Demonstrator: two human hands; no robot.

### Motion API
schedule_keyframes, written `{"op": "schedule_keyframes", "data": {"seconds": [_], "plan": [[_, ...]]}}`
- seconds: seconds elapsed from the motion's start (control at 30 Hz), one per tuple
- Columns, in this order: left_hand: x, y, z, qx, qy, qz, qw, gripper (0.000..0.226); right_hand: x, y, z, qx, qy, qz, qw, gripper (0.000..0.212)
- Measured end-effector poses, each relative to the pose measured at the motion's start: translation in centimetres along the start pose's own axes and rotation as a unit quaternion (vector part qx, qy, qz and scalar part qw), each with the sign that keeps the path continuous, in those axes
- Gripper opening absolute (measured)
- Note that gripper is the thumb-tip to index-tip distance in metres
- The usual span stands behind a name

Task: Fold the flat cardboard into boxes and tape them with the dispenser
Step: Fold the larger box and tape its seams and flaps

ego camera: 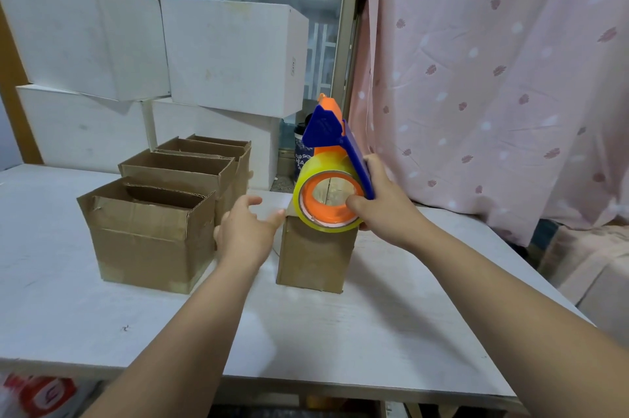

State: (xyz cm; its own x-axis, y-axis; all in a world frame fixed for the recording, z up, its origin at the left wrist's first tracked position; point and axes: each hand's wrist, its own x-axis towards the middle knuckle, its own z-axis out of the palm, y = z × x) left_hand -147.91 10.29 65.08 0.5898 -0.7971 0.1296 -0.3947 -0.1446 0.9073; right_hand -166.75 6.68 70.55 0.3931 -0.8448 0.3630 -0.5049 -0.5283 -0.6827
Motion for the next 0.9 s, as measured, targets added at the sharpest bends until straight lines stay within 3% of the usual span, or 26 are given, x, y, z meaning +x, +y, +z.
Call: {"op": "schedule_keyframes", "data": {"seconds": [0.17, 0.3, 0.47, 0.63, 0.77, 0.9], "plan": [[-0.4, 0.0, 0.8, 0.026, 0.038, 0.033, 0.998, 0.028, -0.1, 0.0, 0.0, -0.003, 0.001, -0.002, 1.0, 0.046], [-1.9, -1.5, 1.7, 0.076, -0.001, 0.023, 0.997, 0.047, -0.2, 0.1, 0.0, 0.004, 0.003, 0.0, 1.0, 0.045], [-3.9, -2.2, 1.7, -0.15, 0.025, 0.117, 0.981, 0.051, -0.2, 0.6, 0.3, 0.003, 0.003, -0.01, 1.0, 0.045], [-5.8, -1.9, 2.3, -0.226, 0.006, 0.119, 0.967, 0.043, 0.0, 1.0, 0.6, 0.0, 0.016, -0.01, 1.0, 0.045], [-5.4, -2.0, 2.3, -0.142, 0.016, 0.123, 0.982, 0.048, 0.0, 1.3, 0.7, 0.006, 0.021, -0.017, 1.0, 0.047], [-4.5, -1.7, 1.9, -0.021, 0.059, 0.232, 0.971, 0.056, 0.0, 1.5, 0.6, 0.011, 0.011, -0.018, 1.0, 0.046]]}}
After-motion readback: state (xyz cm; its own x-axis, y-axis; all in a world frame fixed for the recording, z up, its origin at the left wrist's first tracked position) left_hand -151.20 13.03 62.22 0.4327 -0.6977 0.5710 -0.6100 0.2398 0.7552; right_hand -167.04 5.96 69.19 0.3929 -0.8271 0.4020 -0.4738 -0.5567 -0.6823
